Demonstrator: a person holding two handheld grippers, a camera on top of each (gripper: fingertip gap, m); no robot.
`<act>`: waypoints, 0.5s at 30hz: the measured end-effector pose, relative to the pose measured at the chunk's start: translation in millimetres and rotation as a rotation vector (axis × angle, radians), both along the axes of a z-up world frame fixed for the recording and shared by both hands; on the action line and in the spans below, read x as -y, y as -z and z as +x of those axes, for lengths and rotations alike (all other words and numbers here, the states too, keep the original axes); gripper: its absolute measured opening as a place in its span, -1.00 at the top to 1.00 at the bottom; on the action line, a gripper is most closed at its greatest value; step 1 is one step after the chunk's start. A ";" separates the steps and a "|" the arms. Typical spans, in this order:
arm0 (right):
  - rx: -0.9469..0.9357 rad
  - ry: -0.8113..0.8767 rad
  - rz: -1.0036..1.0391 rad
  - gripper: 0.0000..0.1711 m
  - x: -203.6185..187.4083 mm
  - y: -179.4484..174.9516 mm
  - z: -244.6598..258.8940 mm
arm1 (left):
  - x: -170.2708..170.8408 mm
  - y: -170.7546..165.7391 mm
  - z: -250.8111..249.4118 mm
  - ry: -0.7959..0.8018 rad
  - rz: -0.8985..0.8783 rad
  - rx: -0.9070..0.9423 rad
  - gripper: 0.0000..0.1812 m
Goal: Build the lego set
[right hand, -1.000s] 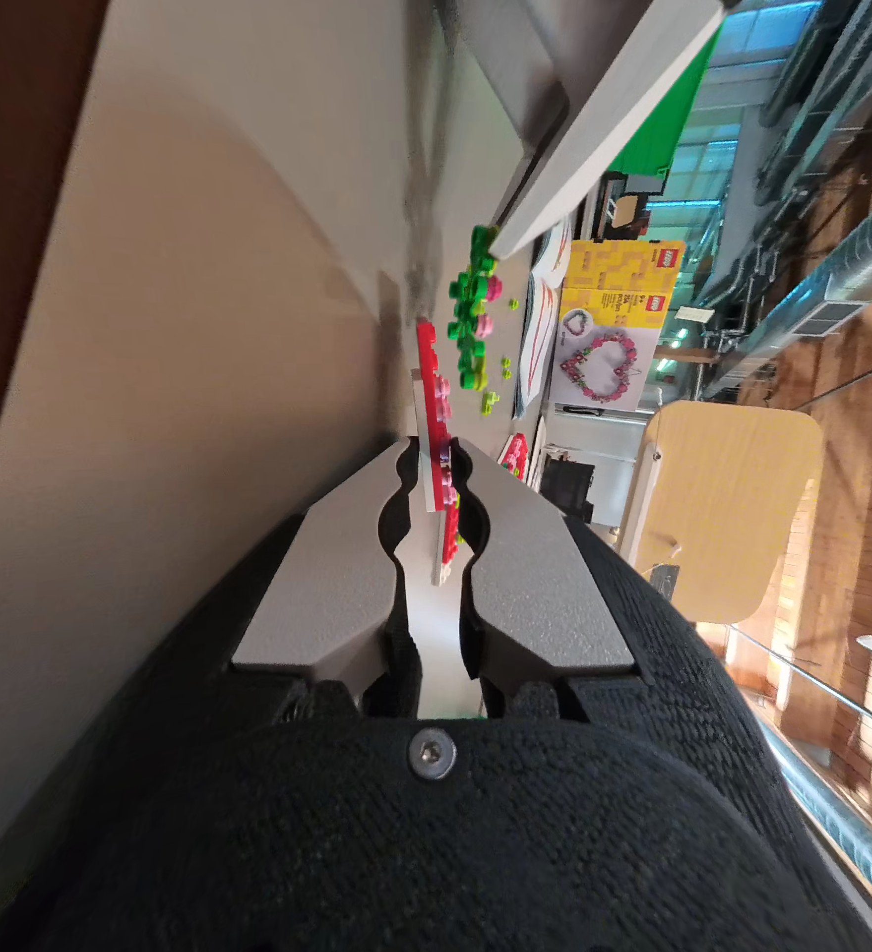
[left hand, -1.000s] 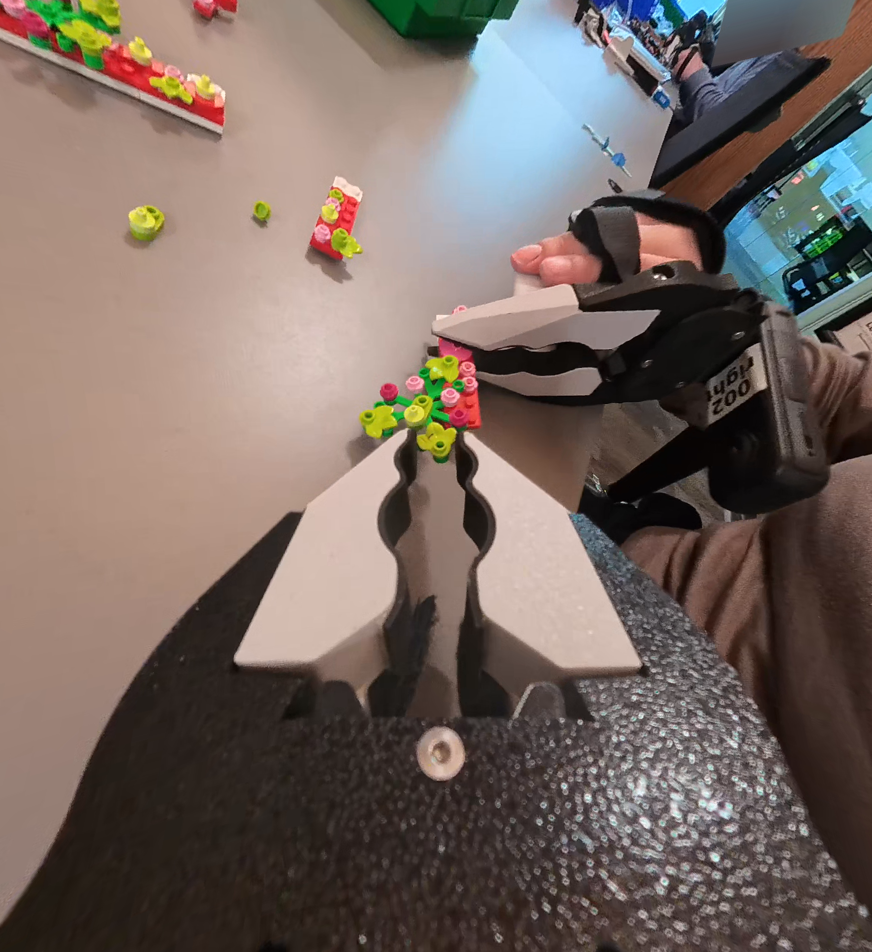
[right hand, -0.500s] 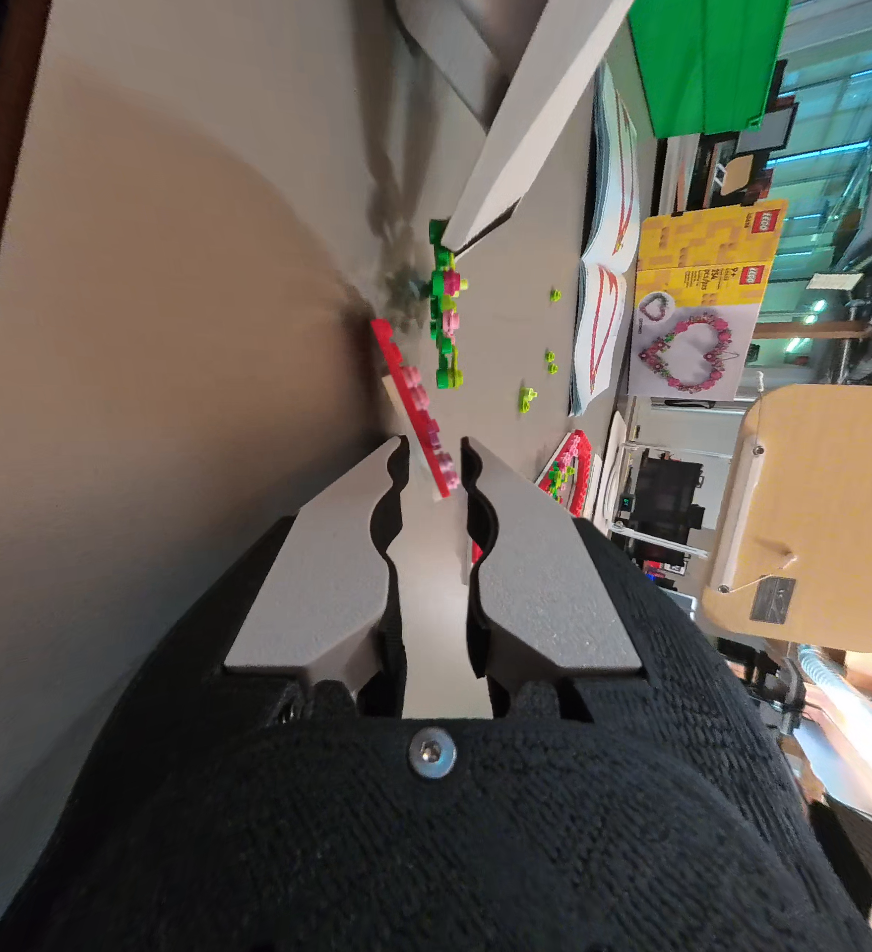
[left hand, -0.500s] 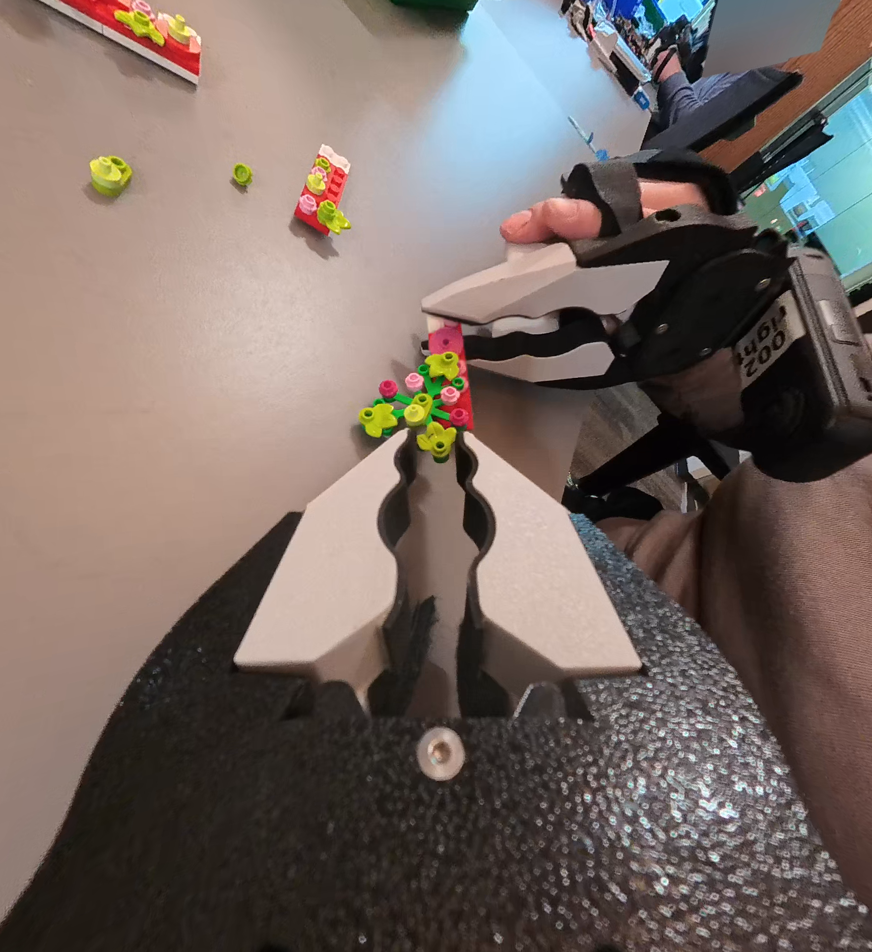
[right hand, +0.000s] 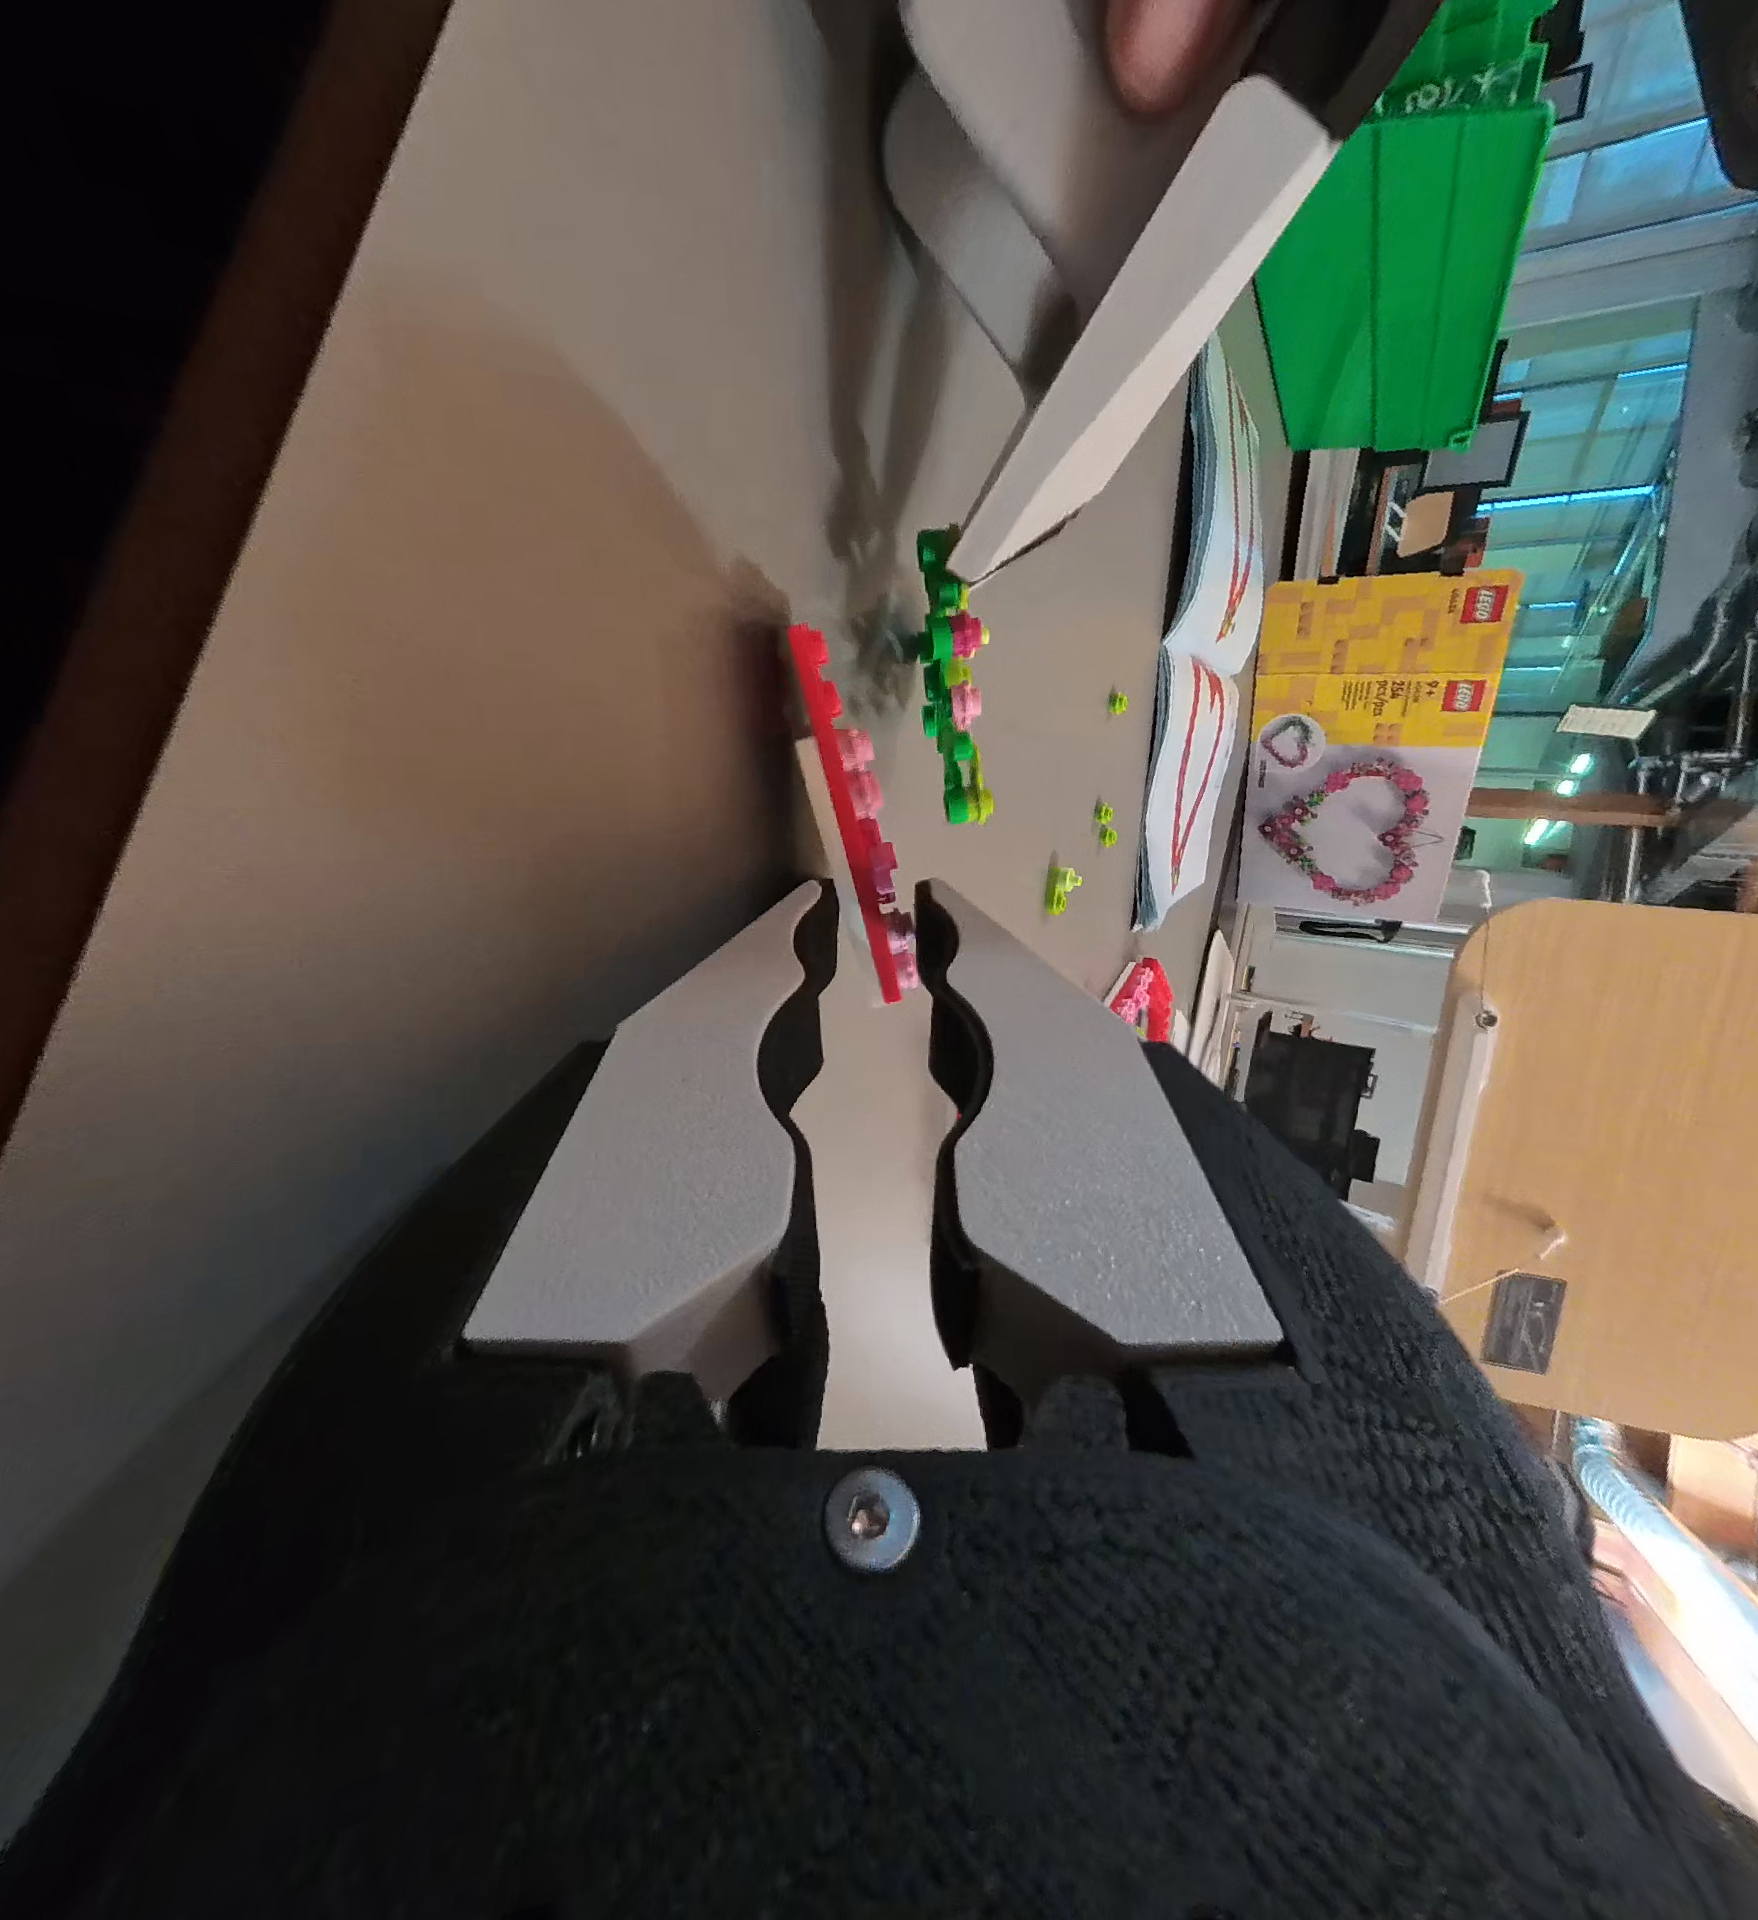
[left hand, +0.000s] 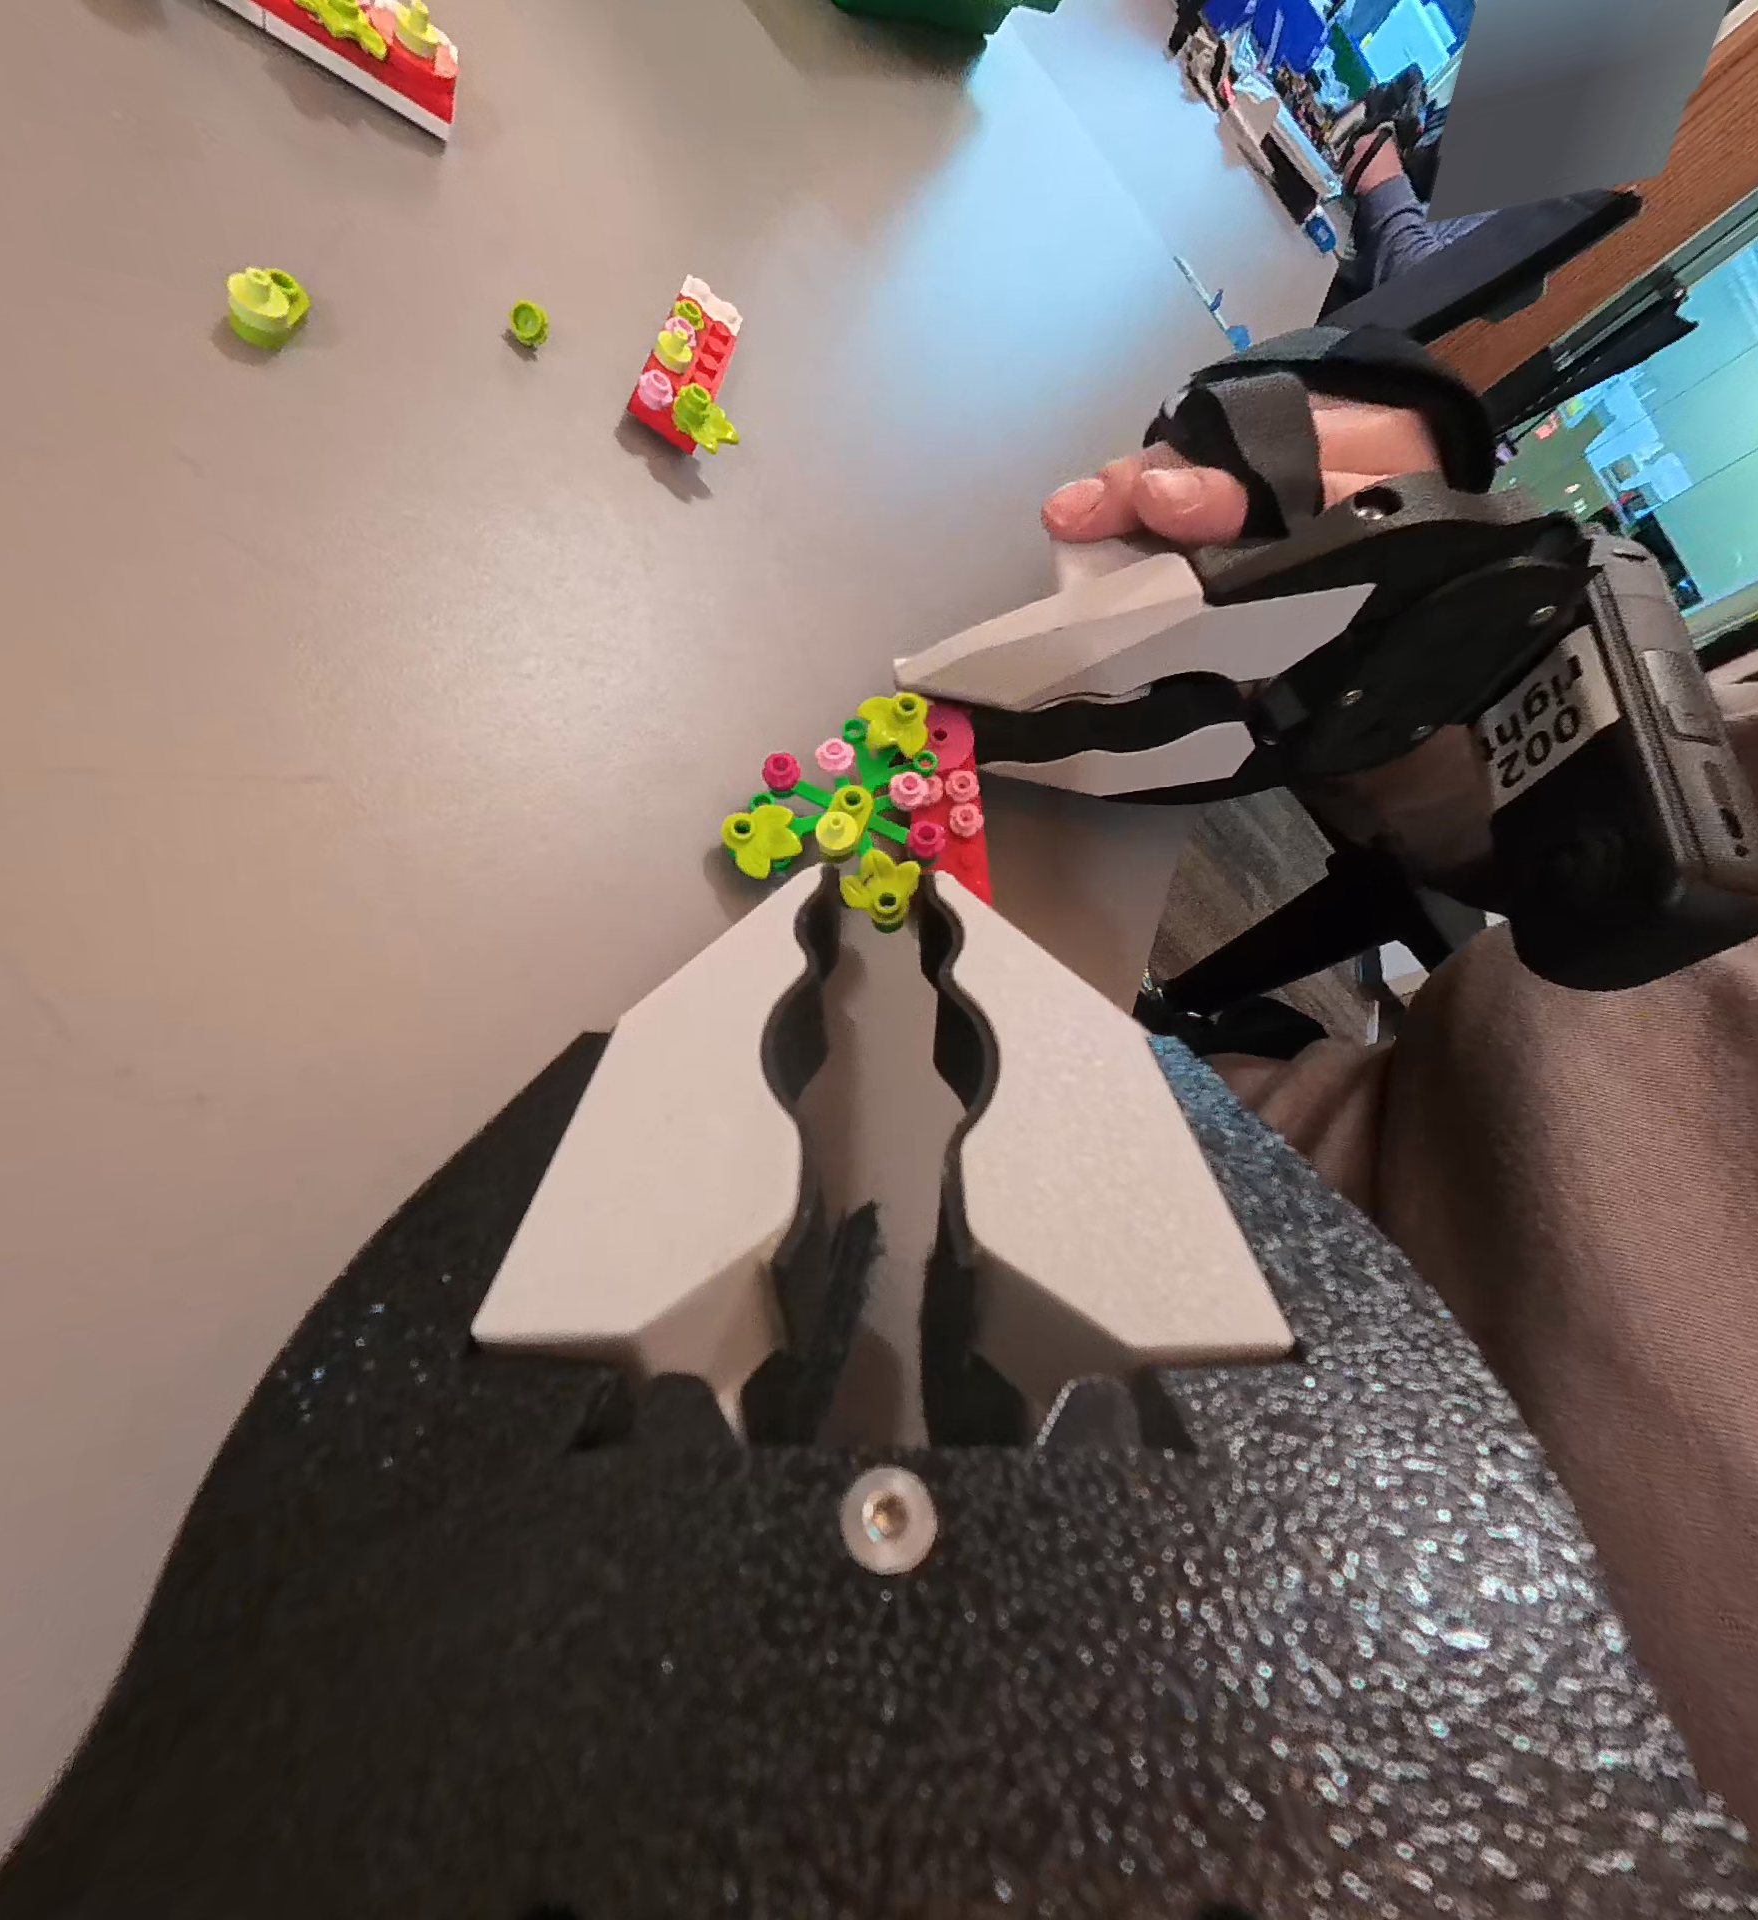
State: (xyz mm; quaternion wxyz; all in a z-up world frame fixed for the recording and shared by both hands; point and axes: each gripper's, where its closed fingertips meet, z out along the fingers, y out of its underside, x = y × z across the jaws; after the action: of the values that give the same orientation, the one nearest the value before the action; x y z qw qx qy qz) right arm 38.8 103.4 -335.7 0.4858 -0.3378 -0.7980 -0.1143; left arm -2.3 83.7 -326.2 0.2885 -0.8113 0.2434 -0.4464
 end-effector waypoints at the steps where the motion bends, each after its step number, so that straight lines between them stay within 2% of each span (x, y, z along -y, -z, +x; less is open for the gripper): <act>1: 0.002 0.005 -0.007 0.87 0.1 0.8 0.4 | 0.3 -0.4 -0.4 -0.001 -0.003 0.005 0.86; 9: 0.126 0.184 -0.079 0.88 -10.2 3.0 25.0 | 1.7 -2.4 1.8 0.009 -0.014 0.027 0.85; 15: 0.278 0.328 -0.477 0.88 12.9 7.1 54.5 | 7.4 -4.7 9.4 0.041 -0.031 0.054 0.85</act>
State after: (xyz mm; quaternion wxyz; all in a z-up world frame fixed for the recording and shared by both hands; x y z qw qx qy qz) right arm 93.3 90.5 -342.8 0.2543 -0.5474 -0.7959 -0.0461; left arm 7.1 76.3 -321.5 0.2730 -0.7982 0.2453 -0.4776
